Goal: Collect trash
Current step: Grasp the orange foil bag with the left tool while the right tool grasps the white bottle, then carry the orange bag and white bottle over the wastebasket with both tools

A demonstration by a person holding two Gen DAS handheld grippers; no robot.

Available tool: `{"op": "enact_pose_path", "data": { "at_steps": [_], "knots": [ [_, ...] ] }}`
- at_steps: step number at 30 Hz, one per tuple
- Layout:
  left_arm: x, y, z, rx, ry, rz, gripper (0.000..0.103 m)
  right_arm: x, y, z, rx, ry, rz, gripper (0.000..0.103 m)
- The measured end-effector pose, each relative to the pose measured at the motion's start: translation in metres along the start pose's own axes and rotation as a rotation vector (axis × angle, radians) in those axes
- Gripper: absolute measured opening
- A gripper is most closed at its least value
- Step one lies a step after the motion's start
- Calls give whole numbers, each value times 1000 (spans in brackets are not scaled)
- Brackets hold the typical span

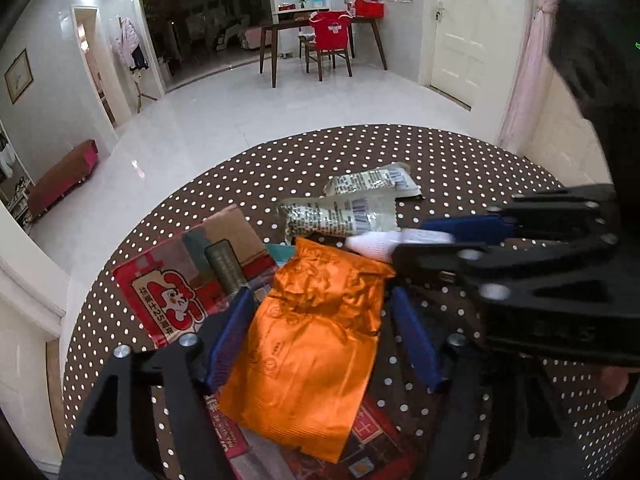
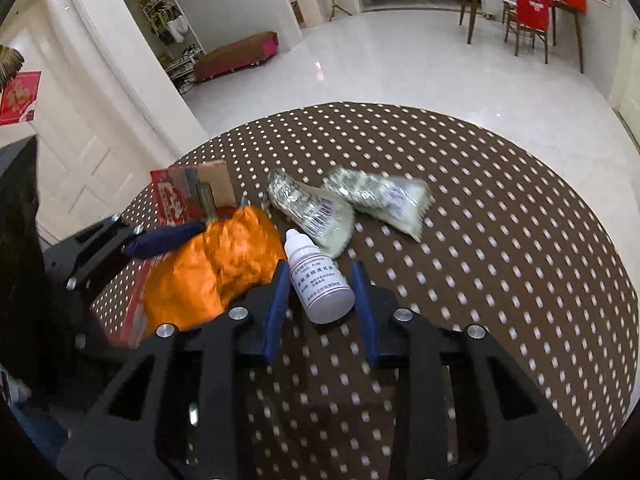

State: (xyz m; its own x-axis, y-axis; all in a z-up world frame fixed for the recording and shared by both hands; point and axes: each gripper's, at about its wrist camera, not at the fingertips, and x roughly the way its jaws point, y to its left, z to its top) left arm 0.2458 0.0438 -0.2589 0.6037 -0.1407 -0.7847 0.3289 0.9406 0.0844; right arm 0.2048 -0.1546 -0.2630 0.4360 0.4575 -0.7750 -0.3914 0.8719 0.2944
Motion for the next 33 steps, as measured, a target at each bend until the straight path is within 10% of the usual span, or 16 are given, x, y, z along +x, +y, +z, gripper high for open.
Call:
{"op": "enact_pose_path", "data": {
  "at_steps": [33],
  "knots": [
    [-26, -87, -1, 65, 9, -159, 53, -131, -83, -88, 164, -129, -39, 24]
  ]
}}
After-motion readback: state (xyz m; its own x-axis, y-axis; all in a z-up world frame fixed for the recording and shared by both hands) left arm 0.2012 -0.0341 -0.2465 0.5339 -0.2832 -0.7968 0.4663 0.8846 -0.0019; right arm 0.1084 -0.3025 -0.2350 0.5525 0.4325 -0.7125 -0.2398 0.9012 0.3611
